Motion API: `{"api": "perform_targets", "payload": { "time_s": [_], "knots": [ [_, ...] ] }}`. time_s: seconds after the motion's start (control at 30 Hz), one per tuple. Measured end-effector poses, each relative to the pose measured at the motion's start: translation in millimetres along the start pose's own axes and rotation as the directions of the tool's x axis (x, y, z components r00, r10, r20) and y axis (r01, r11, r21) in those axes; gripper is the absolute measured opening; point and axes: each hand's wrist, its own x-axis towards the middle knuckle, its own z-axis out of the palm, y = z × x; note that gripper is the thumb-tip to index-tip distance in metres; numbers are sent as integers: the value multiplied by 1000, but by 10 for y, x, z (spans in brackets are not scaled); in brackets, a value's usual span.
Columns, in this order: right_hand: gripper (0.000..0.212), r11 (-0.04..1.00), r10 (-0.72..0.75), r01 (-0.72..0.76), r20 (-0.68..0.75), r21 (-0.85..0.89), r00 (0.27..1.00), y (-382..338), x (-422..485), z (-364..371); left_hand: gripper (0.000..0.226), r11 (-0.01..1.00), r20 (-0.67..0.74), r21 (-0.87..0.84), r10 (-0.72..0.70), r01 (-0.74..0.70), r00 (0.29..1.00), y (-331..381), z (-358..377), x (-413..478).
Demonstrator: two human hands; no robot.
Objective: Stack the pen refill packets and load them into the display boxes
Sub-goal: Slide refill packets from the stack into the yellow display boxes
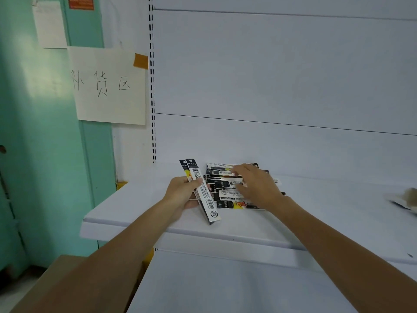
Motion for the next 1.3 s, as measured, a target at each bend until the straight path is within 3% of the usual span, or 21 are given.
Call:
{"api": "perform_targets", "payload": {
  "time_s": [0.07, 0.13, 0.23, 0.3, 0.47, 0.6, 0.7, 0.77, 0.87, 0.93, 1.0, 1.07, 1.23, 1.3],
  "knots": [
    [43, 995, 53, -67, 179, 72, 982, -3, -43, 61, 11, 1000, 9, 12, -6, 6, 1000, 8, -1, -11],
    [42, 990, 86, -107, 198, 96, 976, -3, -35, 81, 10, 1000, 16, 28, -11, 11, 1000, 4, -11, -5],
    [35, 998, 53, -55, 122, 17, 991, -8, -9, 88, 11, 999, 3, 29, -21, 21, 1000, -10, -22, -5],
    [32, 1000, 30, -29, 71, -9, 997, -1, -17, 100, 24, 1000, -32, 19, -16, 17, 999, -18, -21, 10],
    [24, 1000, 5, -5, -7, -4, 1000, 61, -30, 166, 90, 972, -22, 196, 133, -126, 991, -59, -53, -10],
    [16, 996, -92, 92, -203, -9, 975, -25, 45, 94, 80, 911, 21, 295, 297, -290, 955, -25, -61, -60],
    [11, 989, -146, 144, -330, -32, 932, -146, 188, -56, 92, 899, 51, 265, 348, -348, 936, 5, -60, -51],
    [8, 986, -57, 111, -379, 124, 924, -276, 292, -195, 100, 895, 55, 235, 378, -380, 924, 41, -43, -58],
    [10, 821, 199, -16, -261, 571, 945, -457, 427, -373, 103, 890, 45, 204, 409, -409, 912, 103, 8, -74],
    [7, 687, 269, -95, -131, 720, 954, -519, 483, -376, 100, 906, 67, 144, 392, -398, 918, 131, 44, -80],
    [8, 628, 313, -168, -49, 760, 949, -511, 499, -269, 97, 934, 124, 56, 344, -353, 931, 140, 71, -87],
    [23, 570, 384, -248, 13, 783, 923, -475, 496, -142, 98, 945, 172, 33, 314, -324, 934, 144, 96, -108],
    [30, 596, 435, -294, 7, 747, 900, -437, 355, -123, 108, 839, 155, 254, 455, -481, 877, 102, 238, -88],
    [34, 488, 420, -338, 123, 805, 899, -353, 231, -175, 110, 805, 109, 290, 509, -517, 854, 131, 320, -47]
  ]
}}
